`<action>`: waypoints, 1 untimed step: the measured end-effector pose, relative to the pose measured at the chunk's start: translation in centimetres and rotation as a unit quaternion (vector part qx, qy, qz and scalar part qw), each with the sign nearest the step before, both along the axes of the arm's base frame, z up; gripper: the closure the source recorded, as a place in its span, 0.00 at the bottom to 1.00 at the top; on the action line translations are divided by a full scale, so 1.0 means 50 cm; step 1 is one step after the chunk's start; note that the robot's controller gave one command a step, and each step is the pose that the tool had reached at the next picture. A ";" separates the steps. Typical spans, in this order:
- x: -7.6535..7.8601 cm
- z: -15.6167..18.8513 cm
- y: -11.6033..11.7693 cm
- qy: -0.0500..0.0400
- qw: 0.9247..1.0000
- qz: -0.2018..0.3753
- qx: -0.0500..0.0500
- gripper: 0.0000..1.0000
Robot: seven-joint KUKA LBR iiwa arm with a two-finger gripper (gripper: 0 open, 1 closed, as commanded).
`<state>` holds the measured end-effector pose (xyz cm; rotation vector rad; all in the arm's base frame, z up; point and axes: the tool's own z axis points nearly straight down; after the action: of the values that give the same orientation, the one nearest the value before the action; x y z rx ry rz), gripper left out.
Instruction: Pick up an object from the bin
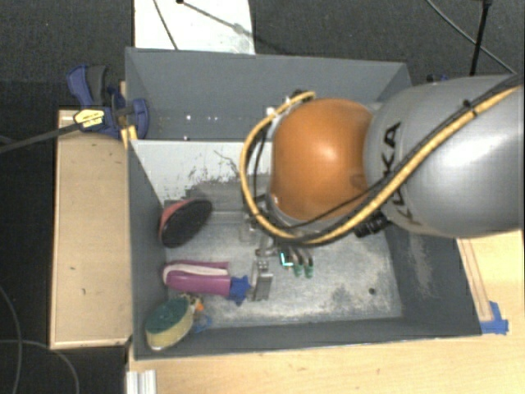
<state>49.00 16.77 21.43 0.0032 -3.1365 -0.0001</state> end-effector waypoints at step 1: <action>-0.027 -0.210 0.115 0.001 0.999 -0.045 0.000 0.00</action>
Offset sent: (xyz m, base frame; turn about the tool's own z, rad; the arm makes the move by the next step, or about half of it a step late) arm -0.0110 0.0552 -0.1008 0.0940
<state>47.65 22.50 10.95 -0.1392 -3.1321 0.0007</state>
